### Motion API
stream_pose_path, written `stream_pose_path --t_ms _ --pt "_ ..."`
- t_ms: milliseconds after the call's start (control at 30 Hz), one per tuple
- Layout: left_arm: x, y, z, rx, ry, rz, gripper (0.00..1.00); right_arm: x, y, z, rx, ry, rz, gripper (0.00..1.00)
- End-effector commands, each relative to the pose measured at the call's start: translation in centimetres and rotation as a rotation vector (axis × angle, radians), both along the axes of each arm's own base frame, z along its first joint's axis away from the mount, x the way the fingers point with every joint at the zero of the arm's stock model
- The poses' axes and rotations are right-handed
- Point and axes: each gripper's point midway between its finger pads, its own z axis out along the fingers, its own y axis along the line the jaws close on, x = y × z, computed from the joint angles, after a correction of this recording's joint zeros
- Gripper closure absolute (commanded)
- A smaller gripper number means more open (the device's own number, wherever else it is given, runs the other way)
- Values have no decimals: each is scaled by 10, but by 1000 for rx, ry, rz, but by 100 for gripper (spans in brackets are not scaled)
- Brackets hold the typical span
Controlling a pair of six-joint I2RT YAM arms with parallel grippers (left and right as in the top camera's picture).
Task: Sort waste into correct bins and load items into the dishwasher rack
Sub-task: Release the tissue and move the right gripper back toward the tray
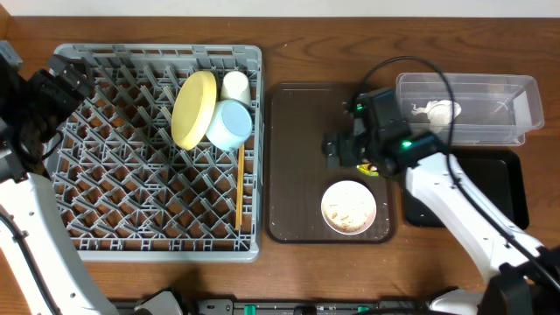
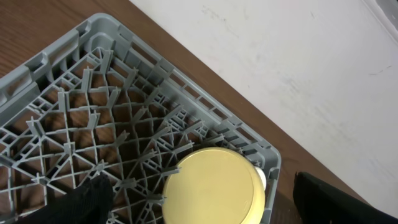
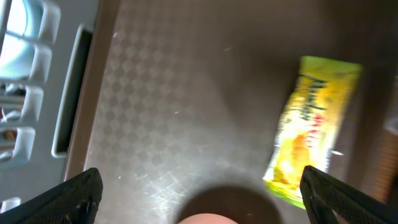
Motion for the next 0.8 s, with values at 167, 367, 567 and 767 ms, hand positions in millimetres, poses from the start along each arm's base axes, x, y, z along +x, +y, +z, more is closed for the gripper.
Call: stream_pose_path --t_ms 167,367,567,767 --pt "1 1 5 4 -13 -5 7 4 -21 -43 -165 52 -143 1" --pt "1 1 5 4 -13 -5 6 4 -26 -75 -223 110 -152 2" --pt "1 1 5 4 -13 -5 7 -1 -38 -112 -317 178 -163 3" --pt "1 1 5 4 -13 -5 7 -9 -42 -146 -365 252 -155 1"
